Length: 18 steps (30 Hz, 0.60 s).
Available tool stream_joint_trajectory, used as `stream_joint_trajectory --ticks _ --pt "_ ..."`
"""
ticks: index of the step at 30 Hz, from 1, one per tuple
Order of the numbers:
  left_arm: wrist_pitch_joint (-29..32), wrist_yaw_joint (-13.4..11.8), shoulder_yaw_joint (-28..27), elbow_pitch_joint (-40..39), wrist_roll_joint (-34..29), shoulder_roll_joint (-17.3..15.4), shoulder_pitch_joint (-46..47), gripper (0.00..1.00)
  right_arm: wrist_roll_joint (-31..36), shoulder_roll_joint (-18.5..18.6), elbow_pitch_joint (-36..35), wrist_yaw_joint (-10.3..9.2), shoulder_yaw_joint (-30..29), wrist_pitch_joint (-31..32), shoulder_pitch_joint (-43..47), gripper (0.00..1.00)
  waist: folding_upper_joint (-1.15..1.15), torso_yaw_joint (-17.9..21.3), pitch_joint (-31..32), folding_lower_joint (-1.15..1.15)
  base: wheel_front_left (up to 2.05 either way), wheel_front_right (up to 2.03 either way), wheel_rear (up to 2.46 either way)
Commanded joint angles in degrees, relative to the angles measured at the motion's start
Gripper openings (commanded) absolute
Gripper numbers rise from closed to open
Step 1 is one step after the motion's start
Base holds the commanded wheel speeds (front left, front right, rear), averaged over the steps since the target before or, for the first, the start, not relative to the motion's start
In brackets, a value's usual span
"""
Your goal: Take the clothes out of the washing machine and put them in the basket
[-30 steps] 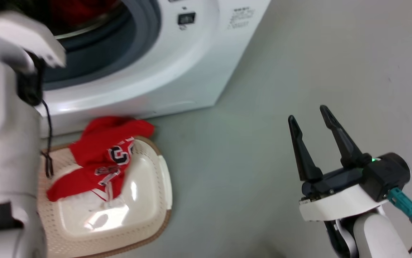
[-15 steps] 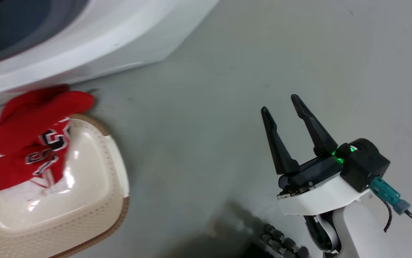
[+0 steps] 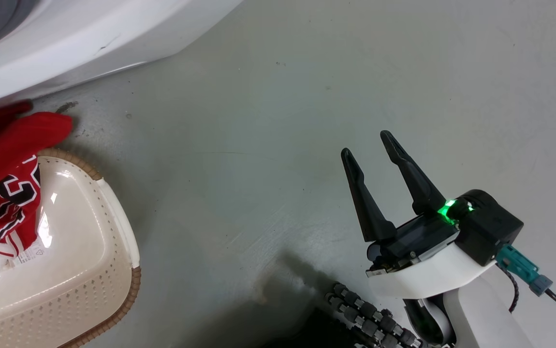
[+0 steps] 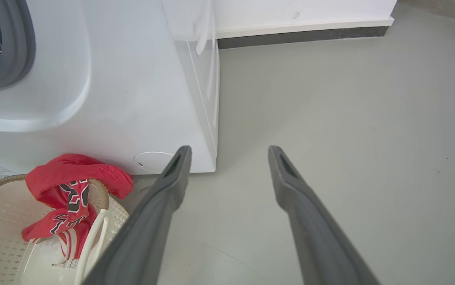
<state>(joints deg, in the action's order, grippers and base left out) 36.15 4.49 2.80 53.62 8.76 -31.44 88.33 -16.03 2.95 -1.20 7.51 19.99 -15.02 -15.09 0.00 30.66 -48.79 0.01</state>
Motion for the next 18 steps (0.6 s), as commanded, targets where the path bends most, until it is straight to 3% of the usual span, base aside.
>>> stream_joint_trajectory --ticks 1,2,4,9,18 --pt "1.2 -0.5 0.5 0.6 -0.2 1.2 -1.7 1.0 -0.4 -0.1 -0.4 -0.04 0.1 -0.2 0.5 1.0 0.0 -0.1 -0.1 -0.01 0.0 0.0 0.0" --pt "1.7 -0.8 0.6 0.2 -0.2 1.3 -2.0 1.0 -0.5 -0.1 -0.5 -0.04 0.2 -0.2 0.5 1.0 0.0 -0.1 -0.1 -0.01 0.0 0.0 0.0" --pt "2.6 -1.5 0.8 -0.7 -0.1 1.6 -2.7 0.0 -0.8 -0.1 -0.6 -0.04 0.4 -0.2 0.5 1.0 0.0 -0.1 -0.1 -0.01 0.0 0.0 0.0" --pt "1.3 -3.2 1.1 -4.4 -0.8 0.4 -4.0 0.0 -1.2 -0.1 -0.4 -0.04 0.9 -0.2 0.3 1.0 0.0 0.2 0.5 -0.01 0.0 0.0 0.0" --pt "-12.8 -4.5 1.2 -12.9 -1.8 -2.4 -7.9 0.0 -1.3 -0.1 0.8 -0.04 2.2 -0.2 -1.6 1.0 0.0 0.6 3.8 -0.01 0.0 0.0 0.0"
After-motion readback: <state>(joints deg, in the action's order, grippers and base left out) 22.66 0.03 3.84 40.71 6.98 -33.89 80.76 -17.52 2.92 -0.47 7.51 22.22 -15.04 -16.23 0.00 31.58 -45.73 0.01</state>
